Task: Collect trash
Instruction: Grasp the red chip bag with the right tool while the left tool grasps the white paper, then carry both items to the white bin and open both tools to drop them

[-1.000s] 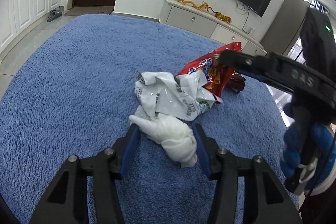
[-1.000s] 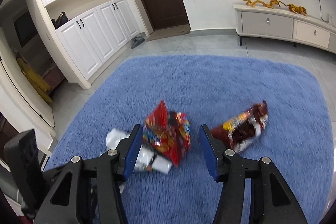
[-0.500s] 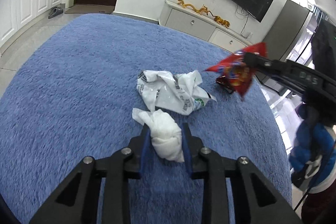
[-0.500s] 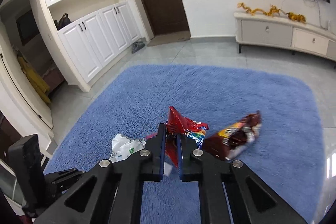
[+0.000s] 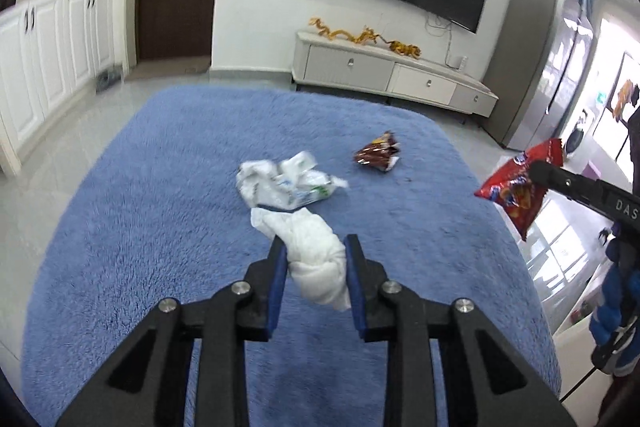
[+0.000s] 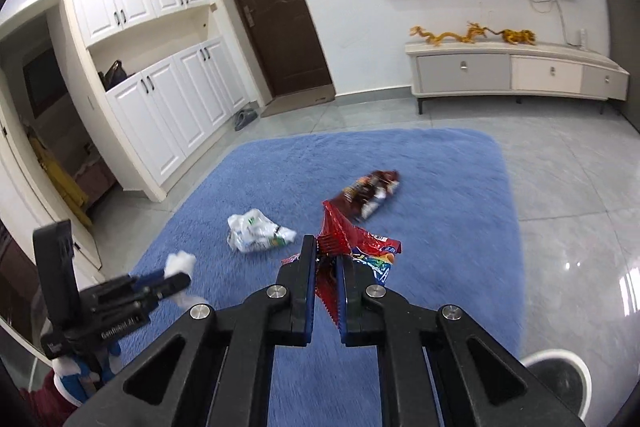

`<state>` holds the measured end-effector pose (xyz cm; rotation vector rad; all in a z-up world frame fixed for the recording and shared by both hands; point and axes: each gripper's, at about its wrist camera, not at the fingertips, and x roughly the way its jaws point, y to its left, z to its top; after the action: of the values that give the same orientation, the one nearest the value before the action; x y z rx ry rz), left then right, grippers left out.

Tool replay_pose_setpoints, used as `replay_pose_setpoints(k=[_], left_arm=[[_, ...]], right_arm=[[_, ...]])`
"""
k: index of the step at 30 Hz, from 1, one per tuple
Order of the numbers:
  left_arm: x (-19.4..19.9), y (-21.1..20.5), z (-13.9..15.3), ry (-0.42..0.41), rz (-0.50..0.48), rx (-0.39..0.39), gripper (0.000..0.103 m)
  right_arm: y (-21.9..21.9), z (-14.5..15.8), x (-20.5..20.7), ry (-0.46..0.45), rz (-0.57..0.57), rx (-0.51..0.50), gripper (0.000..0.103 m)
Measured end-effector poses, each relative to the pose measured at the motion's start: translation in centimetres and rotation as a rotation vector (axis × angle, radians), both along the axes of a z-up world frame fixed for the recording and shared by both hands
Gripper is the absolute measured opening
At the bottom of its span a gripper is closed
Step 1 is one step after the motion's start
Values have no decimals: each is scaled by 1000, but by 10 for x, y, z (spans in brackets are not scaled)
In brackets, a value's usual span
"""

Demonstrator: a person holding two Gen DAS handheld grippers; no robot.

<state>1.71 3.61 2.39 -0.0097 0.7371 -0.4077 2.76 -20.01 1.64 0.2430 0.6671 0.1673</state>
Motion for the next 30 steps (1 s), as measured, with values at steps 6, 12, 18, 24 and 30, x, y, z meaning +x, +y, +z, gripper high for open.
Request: replay_pose_setpoints(k=[6,12,18,24,30], left_arm=[[-28,-41,14,-82,-57,84,27],[-45,-72,18,-119,-105,136,27],[-52,-97,17,-130,-132,181,27],[-58,-130,12,-132,-175,231,27],[-68,-175,3,-133,-251,277,27]], right_arm=[[-26,7,-46,-15,-72,10,9],[-50,6,-80,-34,-129,24,9],[-75,-4,-100,-44,-176,54,9],[-106,-18,-121,-49,-241,86,9],[-144,-35,-143,-37,-327,123,9]])
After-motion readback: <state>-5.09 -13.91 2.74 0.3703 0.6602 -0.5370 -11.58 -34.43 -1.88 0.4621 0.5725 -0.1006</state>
